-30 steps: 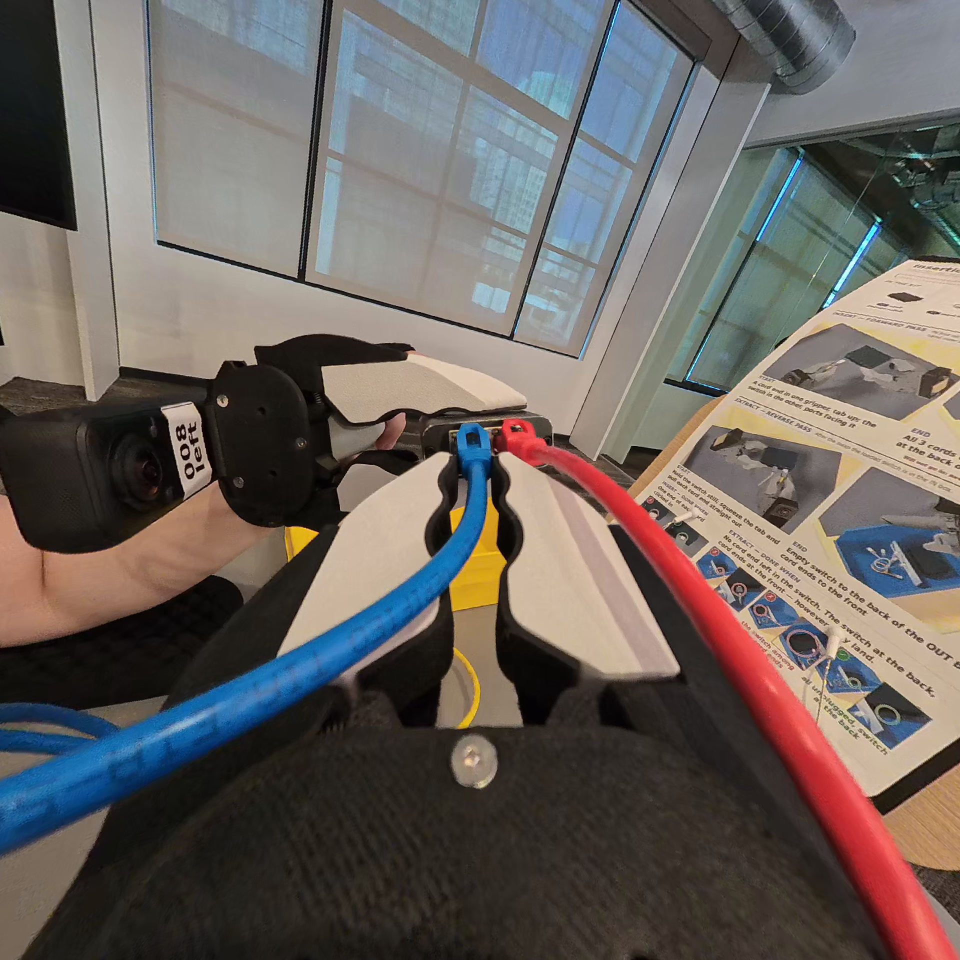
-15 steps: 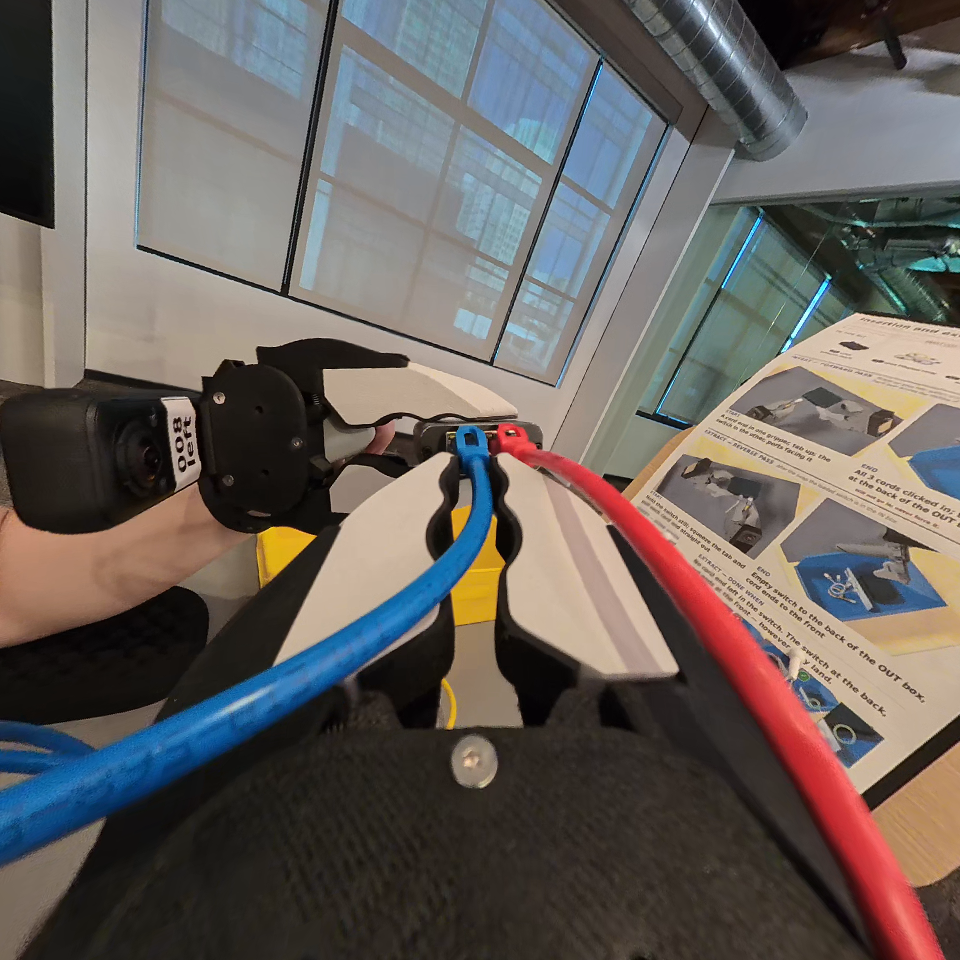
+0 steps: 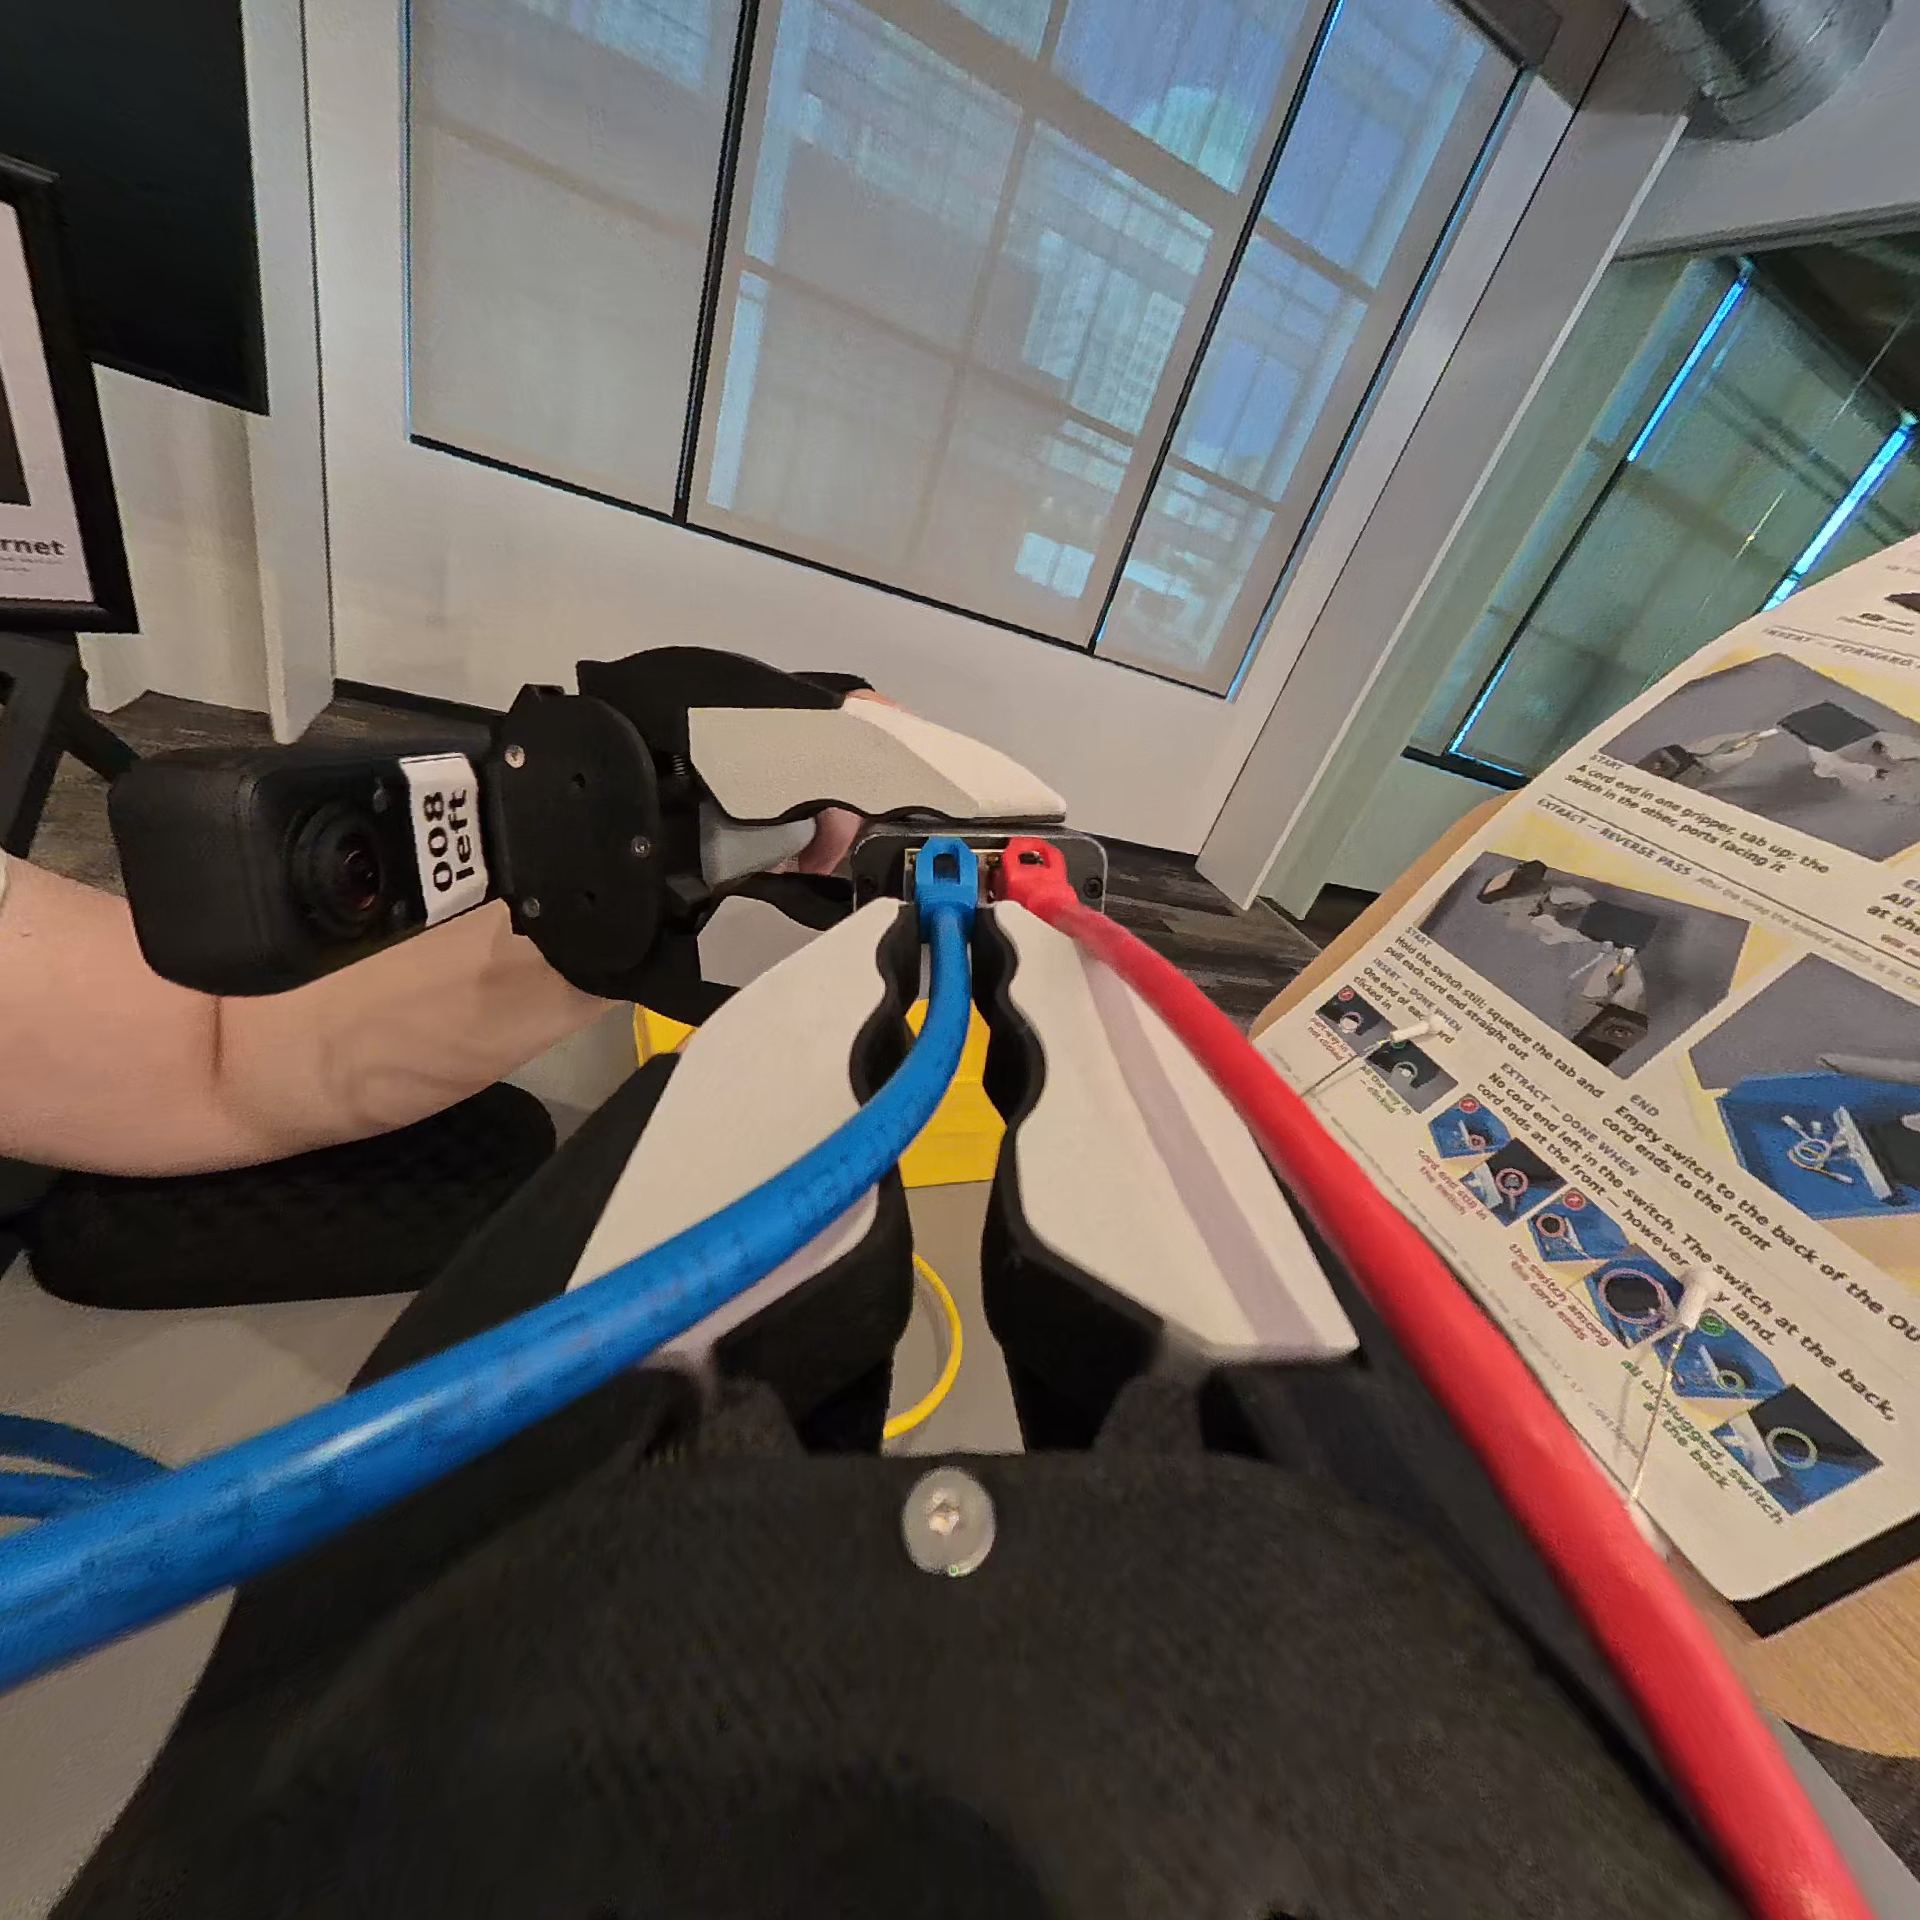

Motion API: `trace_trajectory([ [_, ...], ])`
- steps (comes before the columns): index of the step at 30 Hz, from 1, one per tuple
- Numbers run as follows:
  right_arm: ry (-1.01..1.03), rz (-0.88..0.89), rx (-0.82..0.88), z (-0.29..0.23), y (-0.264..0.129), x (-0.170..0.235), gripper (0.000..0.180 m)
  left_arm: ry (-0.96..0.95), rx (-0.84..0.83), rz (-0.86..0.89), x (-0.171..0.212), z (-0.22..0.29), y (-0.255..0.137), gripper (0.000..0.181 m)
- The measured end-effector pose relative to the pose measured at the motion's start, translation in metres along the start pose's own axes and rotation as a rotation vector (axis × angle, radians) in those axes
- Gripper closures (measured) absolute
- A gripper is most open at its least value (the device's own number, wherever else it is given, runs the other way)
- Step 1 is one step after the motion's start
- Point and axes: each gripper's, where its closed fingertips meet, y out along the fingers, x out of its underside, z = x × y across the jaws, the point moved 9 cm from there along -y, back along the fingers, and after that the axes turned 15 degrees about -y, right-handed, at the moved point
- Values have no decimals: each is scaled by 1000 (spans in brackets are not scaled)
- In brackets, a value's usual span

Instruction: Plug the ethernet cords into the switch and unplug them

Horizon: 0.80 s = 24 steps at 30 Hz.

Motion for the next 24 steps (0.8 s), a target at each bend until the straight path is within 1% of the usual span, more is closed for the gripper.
trace_trajectory([
  [5,8,-28,-14,1,-4,-2,168,-2,14,14,-6,3,-2,156],
  [14,38,1,-29,1,-5,-2,168,-20,20,42,-10,3,-3,156],
  [16,-9,-10,4,1,-3,-3,168,-1,13,32,-7,0,-1,155],
  [19,-112,-9,70,-2,1,-6,168,7,-56,-20,-2,-2,4,155],
  [22,-194,46,87,-6,-1,-13,168,-62,-88,45,-6,-5,1,155],
  [24,-242,57,108,-10,-1,-16,168,-97,-96,37,-8,-7,2,151],
])
